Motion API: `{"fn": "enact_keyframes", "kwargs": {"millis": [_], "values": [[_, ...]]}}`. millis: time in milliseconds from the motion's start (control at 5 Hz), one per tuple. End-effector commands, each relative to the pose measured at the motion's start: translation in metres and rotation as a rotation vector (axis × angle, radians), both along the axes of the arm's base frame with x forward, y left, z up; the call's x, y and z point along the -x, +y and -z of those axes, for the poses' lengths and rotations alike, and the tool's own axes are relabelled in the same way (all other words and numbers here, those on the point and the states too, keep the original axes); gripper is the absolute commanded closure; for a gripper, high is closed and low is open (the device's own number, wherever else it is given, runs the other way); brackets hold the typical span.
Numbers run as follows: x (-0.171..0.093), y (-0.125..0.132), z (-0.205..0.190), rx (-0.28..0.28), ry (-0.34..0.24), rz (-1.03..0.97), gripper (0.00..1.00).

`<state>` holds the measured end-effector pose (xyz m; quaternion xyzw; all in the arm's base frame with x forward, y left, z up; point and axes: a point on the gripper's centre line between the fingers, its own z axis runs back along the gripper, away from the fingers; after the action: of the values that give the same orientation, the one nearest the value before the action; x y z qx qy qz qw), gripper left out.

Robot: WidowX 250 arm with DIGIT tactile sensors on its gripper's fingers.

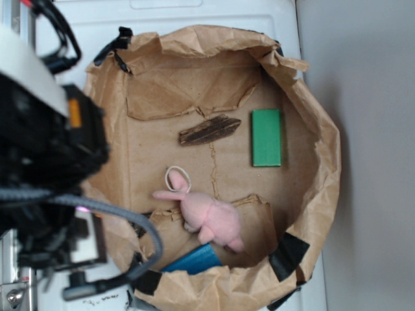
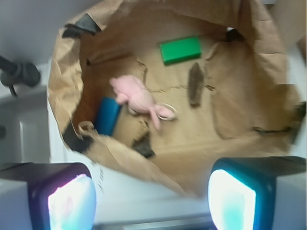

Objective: Grab the wood chip.

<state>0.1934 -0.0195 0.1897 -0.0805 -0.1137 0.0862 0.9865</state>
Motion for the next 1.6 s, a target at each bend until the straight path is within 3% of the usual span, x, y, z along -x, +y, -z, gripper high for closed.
{"fn": "enact_keyframes", "kwargs": {"millis": [0,200,800,1000,1200,1400], "values": [[-0.090,0.010,0.057,-0.043,-0.105,-0.065,0.00],[-0.129,0.033,0.092,-0.128,-0.036,-0.157,0.00],[-0.129,0.033,0.092,-0.128,-0.036,-0.157,0.00],[-0.118,0.053,0.090,-0.166,0.016,-0.102,0.00],[-0.112,0.072,0.092,-0.160,0.063,-0.028,0.00],[-0.108,0.078,0.088,-0.134,0.067,-0.008,0.00]]}}
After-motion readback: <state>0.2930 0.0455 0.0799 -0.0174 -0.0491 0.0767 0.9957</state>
